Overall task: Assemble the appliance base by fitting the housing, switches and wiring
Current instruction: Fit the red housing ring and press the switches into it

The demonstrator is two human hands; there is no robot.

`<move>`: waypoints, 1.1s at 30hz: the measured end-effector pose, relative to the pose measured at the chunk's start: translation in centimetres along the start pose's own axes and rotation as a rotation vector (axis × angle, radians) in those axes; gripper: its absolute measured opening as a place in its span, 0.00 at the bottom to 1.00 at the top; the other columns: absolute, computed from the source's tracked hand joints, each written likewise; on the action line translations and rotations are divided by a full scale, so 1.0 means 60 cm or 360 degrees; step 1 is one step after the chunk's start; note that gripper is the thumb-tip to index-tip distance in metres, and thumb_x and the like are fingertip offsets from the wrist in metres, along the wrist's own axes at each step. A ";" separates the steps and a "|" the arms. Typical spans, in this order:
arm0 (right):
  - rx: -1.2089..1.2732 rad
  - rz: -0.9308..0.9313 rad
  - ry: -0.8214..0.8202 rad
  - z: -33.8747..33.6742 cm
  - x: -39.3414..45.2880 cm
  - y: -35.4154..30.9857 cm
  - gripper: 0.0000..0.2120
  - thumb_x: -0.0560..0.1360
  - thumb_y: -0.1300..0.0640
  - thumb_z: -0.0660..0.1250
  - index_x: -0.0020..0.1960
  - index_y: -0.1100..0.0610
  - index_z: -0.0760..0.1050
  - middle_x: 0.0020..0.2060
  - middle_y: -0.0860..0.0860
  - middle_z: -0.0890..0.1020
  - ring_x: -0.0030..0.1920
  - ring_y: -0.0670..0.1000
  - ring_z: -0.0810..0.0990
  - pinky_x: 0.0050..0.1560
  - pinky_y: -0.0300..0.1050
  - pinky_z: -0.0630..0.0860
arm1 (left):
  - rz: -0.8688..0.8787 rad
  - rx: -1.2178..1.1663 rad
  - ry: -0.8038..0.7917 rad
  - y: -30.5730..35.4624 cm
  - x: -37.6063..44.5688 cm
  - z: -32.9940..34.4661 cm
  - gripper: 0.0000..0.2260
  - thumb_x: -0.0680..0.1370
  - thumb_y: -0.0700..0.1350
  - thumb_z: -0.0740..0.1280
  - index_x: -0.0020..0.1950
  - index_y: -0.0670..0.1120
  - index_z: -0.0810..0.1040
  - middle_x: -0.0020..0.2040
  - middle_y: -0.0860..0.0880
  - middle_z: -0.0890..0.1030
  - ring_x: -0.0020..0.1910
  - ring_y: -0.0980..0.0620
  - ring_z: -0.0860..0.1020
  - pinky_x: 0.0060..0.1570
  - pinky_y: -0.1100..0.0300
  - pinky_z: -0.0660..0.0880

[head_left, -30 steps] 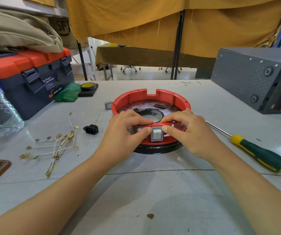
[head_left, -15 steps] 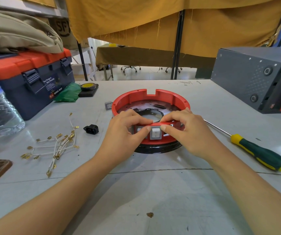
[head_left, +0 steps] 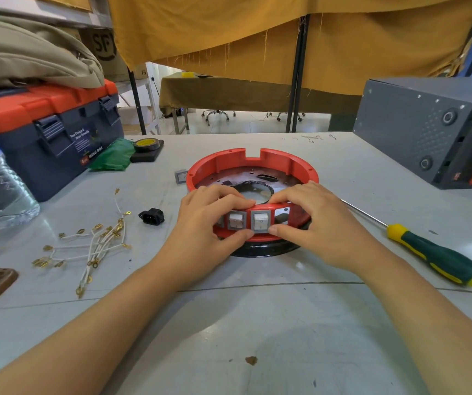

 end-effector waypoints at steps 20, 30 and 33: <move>-0.0046 -0.0080 0.0121 -0.001 0.000 -0.010 0.11 0.72 0.53 0.72 0.54 0.53 0.78 0.43 0.40 0.73 0.47 0.41 0.66 0.56 0.35 0.57 | -0.0049 -0.0028 0.0097 0.012 0.003 0.001 0.13 0.71 0.42 0.73 0.54 0.48 0.81 0.47 0.51 0.73 0.50 0.52 0.71 0.53 0.50 0.71; 0.0172 0.0020 0.0120 -0.004 -0.001 -0.009 0.05 0.74 0.50 0.67 0.49 0.49 0.80 0.39 0.35 0.74 0.45 0.37 0.70 0.55 0.40 0.64 | -0.0109 -0.0141 0.0173 0.016 0.005 -0.007 0.06 0.74 0.44 0.70 0.50 0.47 0.83 0.42 0.49 0.74 0.45 0.50 0.73 0.46 0.49 0.73; 0.0153 0.0013 0.0132 -0.004 0.000 -0.009 0.05 0.75 0.51 0.68 0.49 0.50 0.80 0.39 0.37 0.75 0.44 0.38 0.70 0.55 0.40 0.63 | -0.0090 -0.0132 0.0176 0.017 0.006 -0.008 0.06 0.74 0.43 0.70 0.50 0.47 0.83 0.41 0.48 0.74 0.44 0.50 0.72 0.45 0.50 0.72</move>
Point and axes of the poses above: each hand's wrist, its own x-axis towards the middle knuckle, its own z-axis out of the palm, y = z × x, the point moved 5 cm from there along x, towards the middle knuckle
